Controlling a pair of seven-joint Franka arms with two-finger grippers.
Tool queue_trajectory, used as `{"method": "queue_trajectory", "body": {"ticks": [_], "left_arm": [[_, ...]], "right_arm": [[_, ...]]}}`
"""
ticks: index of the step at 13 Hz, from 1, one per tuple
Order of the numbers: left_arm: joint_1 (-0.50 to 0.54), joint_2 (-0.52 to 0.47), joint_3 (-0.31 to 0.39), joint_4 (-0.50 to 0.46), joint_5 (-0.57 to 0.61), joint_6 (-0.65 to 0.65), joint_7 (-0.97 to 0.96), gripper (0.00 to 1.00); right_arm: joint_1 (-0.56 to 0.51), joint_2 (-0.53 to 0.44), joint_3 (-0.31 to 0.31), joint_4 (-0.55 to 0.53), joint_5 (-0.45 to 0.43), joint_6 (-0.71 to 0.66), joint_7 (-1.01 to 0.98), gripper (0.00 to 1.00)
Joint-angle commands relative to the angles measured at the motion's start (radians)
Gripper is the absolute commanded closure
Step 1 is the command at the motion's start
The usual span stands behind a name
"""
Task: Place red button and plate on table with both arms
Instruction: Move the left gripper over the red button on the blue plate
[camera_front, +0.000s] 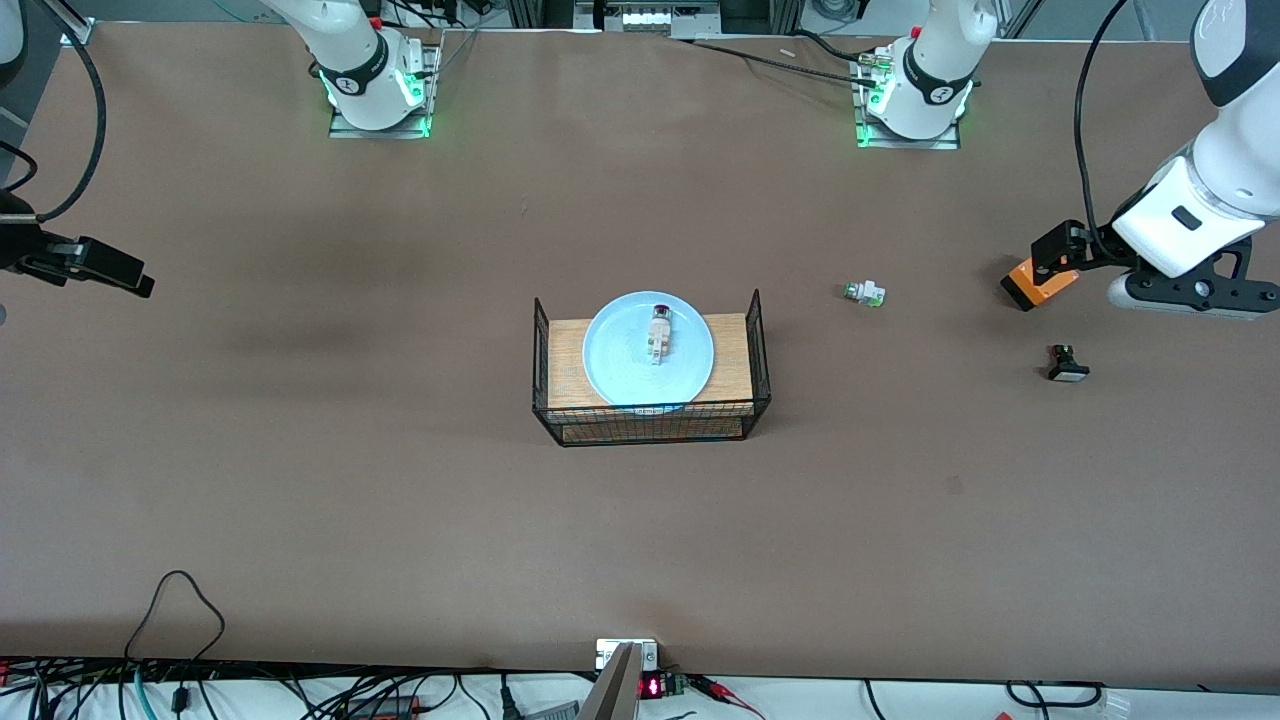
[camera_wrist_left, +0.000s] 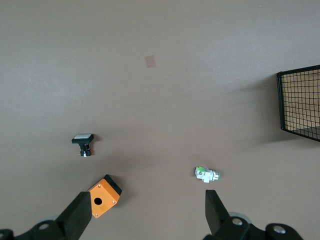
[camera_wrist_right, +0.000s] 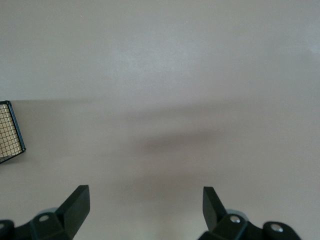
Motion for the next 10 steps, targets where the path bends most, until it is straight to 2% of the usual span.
{"method": "queue_trajectory", "body": {"ticks": [1,4,7,10], "left_arm": [[-0.003,0.020,0.005,0.041,0.019,-0.026,0.021,0.00],[-0.005,0.045,0.008,0.076,0.020,-0.032,0.016,0.00],[-0.014,0.051,0.000,0.110,0.005,-0.110,0.013,0.00],[-0.035,0.051,-0.053,0.113,0.002,-0.208,0.013,0.00]], "right_arm": [[-0.004,-0.003,0.004,0.014,-0.002,-0.019,-0.014,0.00],[-0.007,-0.003,0.000,0.014,0.000,-0.028,-0.014,0.00],[-0.005,-0.003,0.004,0.014,0.000,-0.028,-0.014,0.00],[-0.005,-0.003,0.002,0.014,-0.001,-0.028,-0.014,0.00]]}}
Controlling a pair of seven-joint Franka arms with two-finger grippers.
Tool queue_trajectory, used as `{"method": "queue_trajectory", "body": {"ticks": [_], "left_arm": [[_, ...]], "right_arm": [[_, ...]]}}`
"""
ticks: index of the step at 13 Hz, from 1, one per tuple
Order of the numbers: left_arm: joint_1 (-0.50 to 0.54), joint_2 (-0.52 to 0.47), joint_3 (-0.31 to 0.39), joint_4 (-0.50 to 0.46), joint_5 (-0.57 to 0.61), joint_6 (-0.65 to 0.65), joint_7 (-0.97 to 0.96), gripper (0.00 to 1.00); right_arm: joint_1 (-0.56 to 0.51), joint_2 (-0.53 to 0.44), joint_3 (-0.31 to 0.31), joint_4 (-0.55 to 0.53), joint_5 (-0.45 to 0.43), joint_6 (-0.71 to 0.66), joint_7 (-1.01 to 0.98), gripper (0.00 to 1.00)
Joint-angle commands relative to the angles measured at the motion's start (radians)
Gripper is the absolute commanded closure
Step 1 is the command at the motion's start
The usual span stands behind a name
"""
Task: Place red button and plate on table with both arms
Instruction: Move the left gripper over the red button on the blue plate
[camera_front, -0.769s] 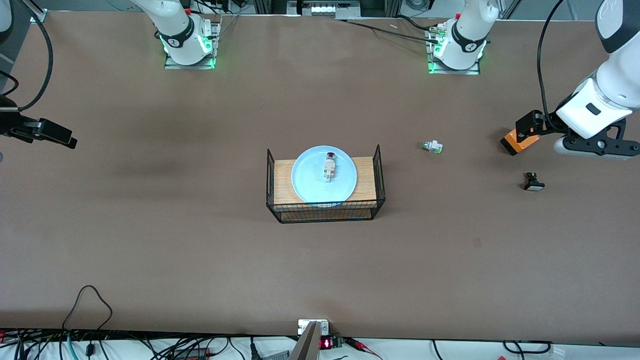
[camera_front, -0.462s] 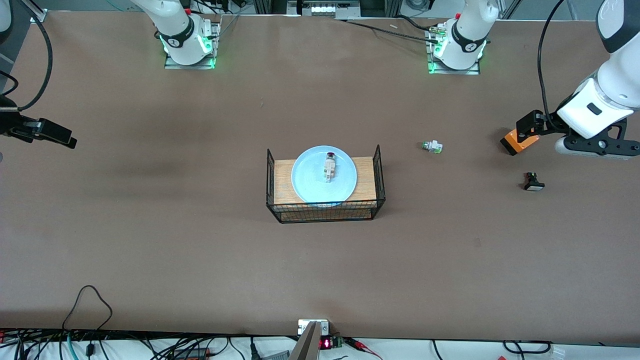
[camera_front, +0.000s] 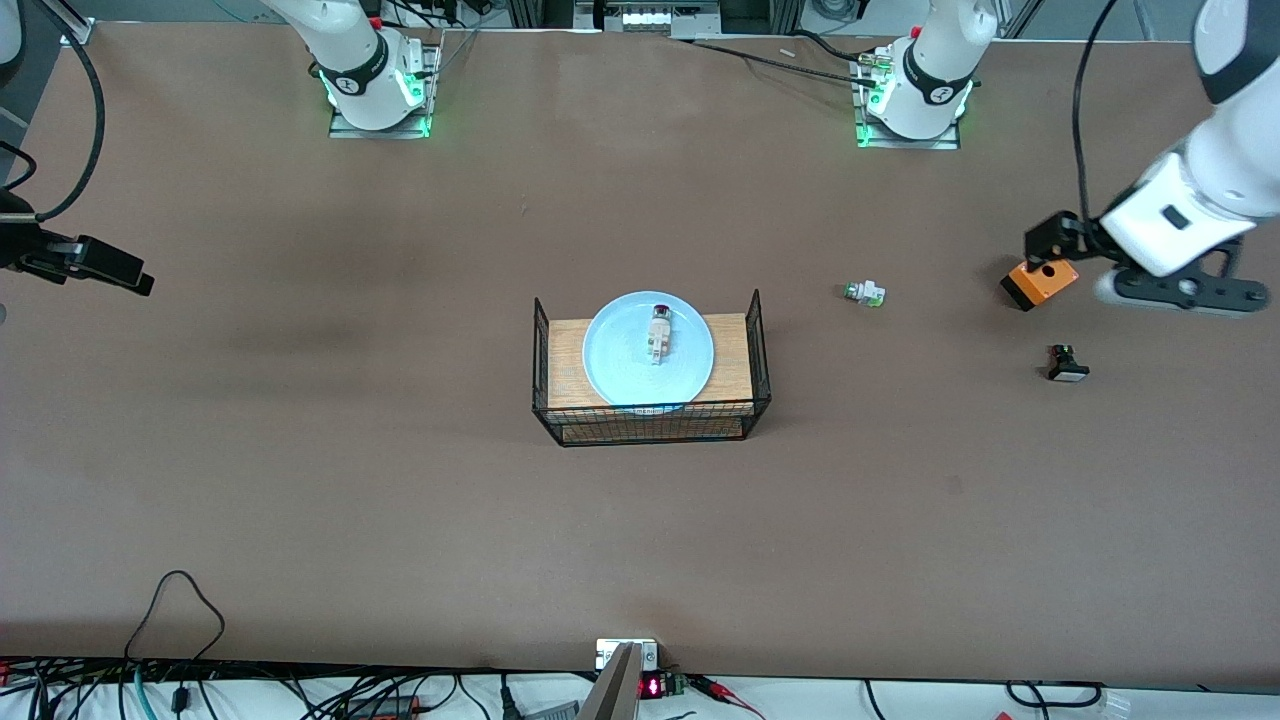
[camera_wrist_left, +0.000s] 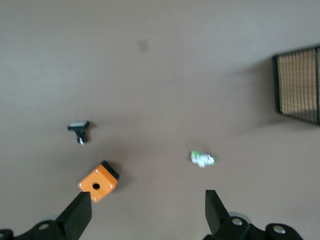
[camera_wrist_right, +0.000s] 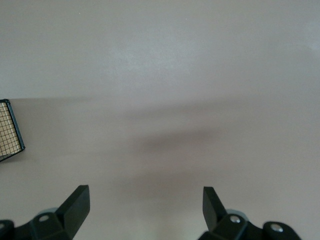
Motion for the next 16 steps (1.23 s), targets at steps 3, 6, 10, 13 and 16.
{"method": "queue_trajectory", "body": {"ticks": [3,6,10,13,16], "left_arm": [[-0.041,0.029,-0.087,0.047,-0.054,-0.054,-0.025,0.00],[-0.044,0.109,-0.234,0.103,-0.148,0.003,-0.363,0.00],[-0.163,0.296,-0.326,0.231,-0.124,0.138,-0.680,0.00],[-0.276,0.413,-0.319,0.255,0.007,0.276,-0.769,0.00],[-0.317,0.491,-0.317,0.277,0.016,0.365,-0.772,0.00]], "right_arm": [[-0.004,-0.003,0.003,0.014,-0.002,-0.018,-0.012,0.00],[-0.005,-0.002,0.002,0.014,-0.003,-0.015,-0.011,0.00],[-0.007,0.000,0.002,0.014,-0.002,-0.014,-0.012,0.00],[-0.007,0.000,0.002,0.014,-0.002,-0.014,-0.012,0.00],[-0.009,0.001,0.002,0.014,0.003,-0.014,-0.004,0.00]]}}
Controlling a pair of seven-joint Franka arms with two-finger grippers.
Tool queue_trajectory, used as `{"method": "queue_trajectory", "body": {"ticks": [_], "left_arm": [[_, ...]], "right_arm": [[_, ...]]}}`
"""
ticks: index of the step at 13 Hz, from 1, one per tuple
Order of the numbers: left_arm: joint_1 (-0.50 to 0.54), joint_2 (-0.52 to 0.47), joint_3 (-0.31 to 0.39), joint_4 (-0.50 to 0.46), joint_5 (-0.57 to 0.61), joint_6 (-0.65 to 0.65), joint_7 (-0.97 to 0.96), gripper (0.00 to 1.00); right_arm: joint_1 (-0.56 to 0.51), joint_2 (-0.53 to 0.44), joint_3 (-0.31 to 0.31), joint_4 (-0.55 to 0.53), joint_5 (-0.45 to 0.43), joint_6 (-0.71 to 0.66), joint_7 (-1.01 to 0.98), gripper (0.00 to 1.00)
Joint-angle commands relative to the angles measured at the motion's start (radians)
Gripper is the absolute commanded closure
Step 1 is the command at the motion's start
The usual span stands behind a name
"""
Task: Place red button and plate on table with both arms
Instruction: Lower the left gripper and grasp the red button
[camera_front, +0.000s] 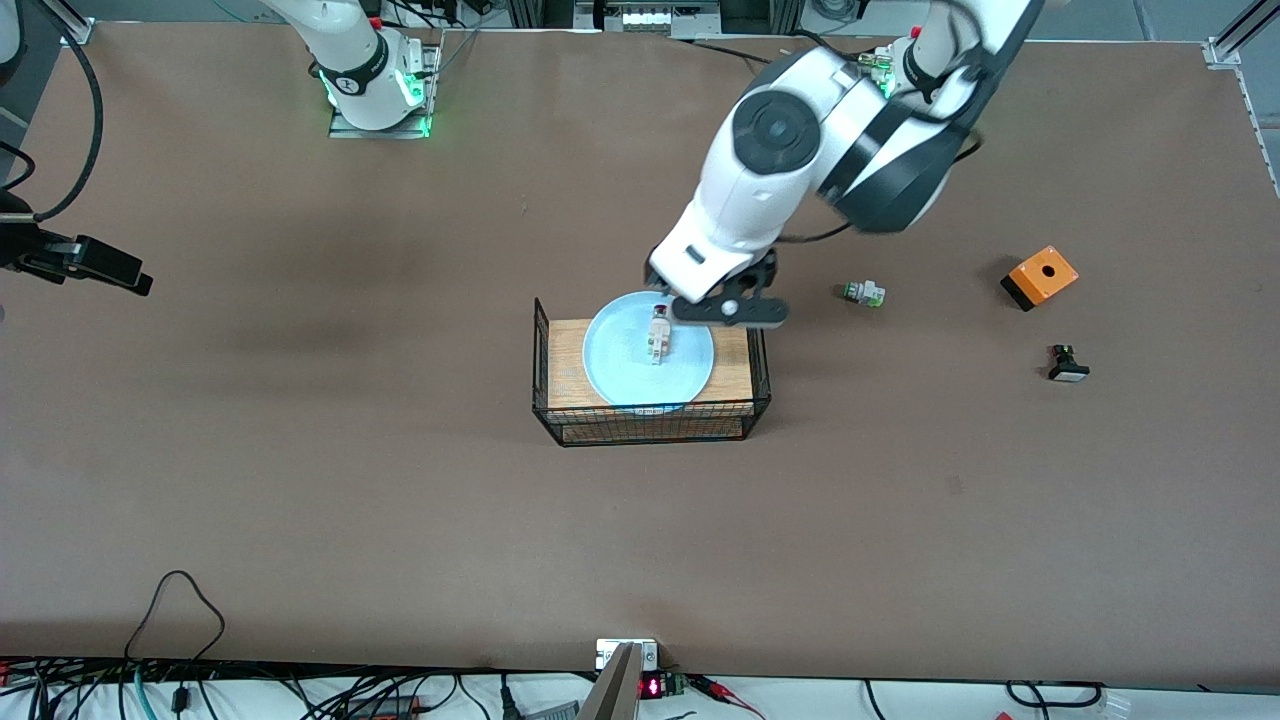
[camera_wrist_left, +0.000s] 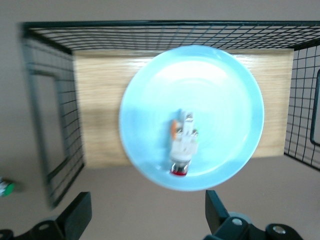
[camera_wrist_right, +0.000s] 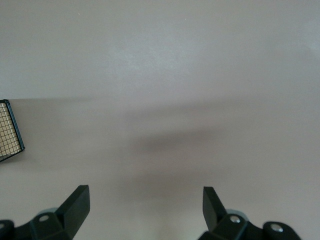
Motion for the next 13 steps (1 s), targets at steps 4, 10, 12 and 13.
{"method": "queue_trajectory", "body": {"ticks": [4,10,12,13], "left_arm": [[-0.040,0.123,0.012,0.057,0.034,0.171,-0.004,0.00],[-0.051,0.164,0.010,0.032,0.072,0.200,0.009,0.11],[-0.061,0.172,0.010,0.020,0.085,0.194,0.008,0.42],[-0.064,0.172,0.010,0.017,0.085,0.194,0.006,0.56]], "right_arm": [[-0.009,0.007,0.001,0.014,0.000,-0.011,-0.004,0.00],[-0.013,0.010,0.000,0.012,0.006,-0.009,-0.001,0.00],[-0.012,0.010,0.000,0.014,0.011,-0.017,-0.001,0.00],[-0.010,0.010,0.001,0.012,0.009,-0.017,-0.003,0.00]]}}
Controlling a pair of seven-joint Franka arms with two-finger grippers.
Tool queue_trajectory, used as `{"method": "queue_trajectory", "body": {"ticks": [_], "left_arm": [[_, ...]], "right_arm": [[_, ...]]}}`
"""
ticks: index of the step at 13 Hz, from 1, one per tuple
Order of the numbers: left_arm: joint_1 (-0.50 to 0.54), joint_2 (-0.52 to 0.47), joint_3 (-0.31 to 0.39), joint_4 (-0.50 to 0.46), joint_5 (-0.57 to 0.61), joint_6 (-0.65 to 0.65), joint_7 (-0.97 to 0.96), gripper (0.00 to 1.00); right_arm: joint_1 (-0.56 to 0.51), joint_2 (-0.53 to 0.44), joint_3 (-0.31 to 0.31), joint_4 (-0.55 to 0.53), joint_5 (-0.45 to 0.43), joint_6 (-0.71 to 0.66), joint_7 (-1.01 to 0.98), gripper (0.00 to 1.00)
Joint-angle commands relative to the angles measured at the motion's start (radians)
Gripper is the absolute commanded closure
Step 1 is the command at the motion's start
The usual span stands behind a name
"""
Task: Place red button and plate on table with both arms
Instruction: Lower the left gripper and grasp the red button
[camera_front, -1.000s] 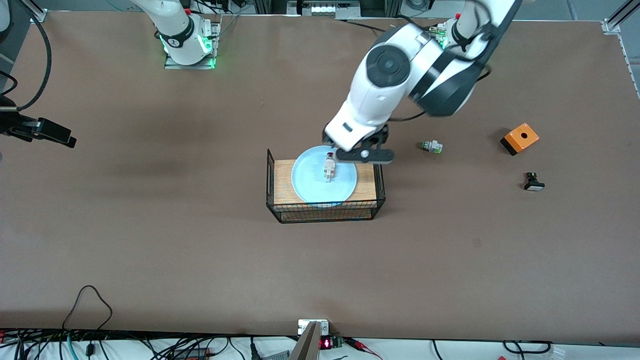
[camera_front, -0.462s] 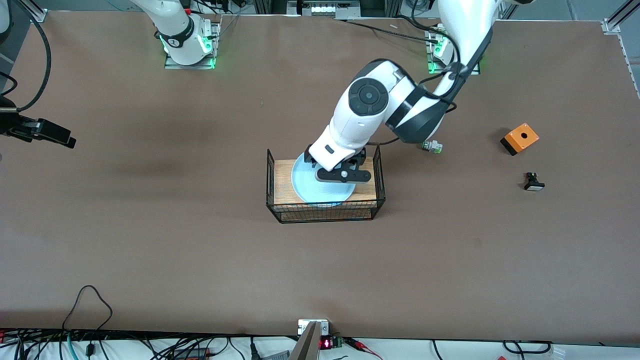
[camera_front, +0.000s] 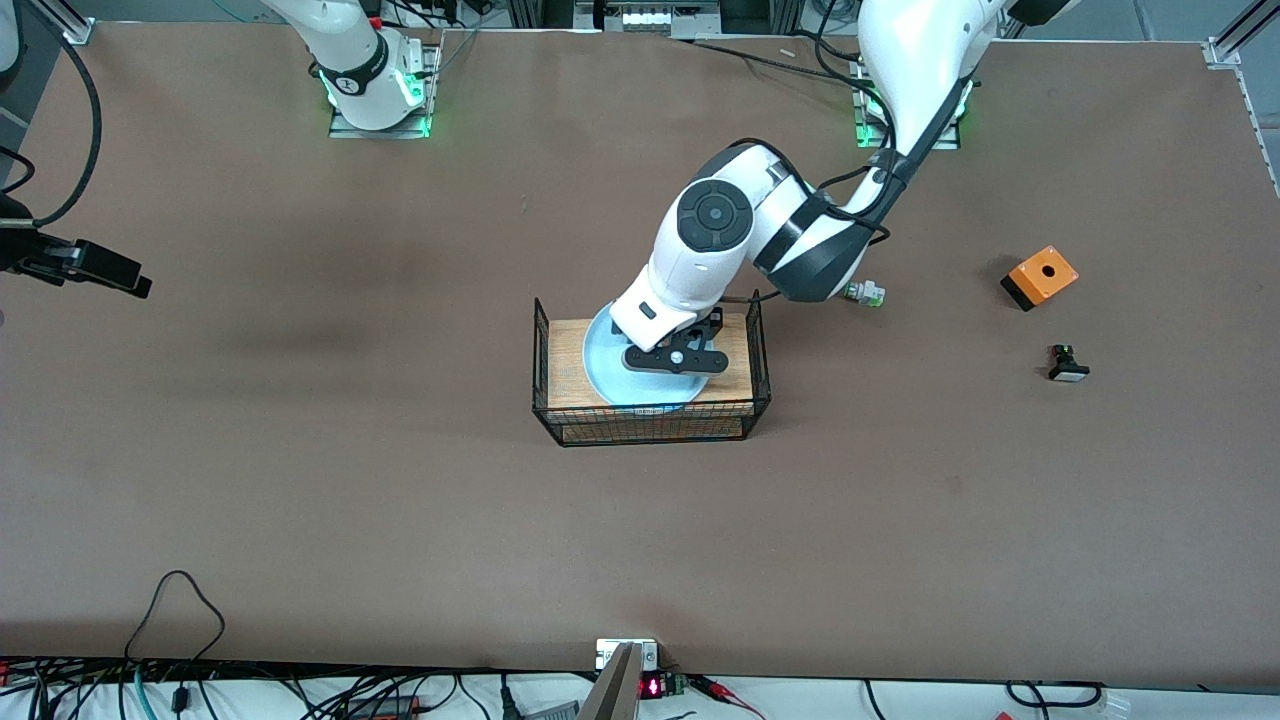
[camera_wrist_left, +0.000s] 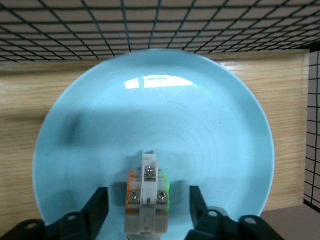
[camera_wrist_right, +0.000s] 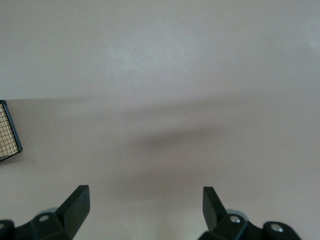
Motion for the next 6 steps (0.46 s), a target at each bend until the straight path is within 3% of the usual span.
{"method": "queue_trajectory", "body": {"ticks": [1,3,6], "left_arm": [[-0.017,0.004,0.007,0.002,0.023,-0.009,0.003,0.67],[-0.015,-0.004,0.007,0.010,0.023,-0.018,0.000,0.83],[-0.003,-0.080,0.007,0.036,0.020,-0.128,0.001,0.84]], "right_arm": [[-0.005,0.002,0.002,0.012,0.008,-0.017,-0.003,0.00],[-0.005,0.002,0.003,0.012,0.008,-0.017,0.004,0.00],[-0.002,0.017,0.002,0.006,0.018,-0.009,0.015,0.00]]}}
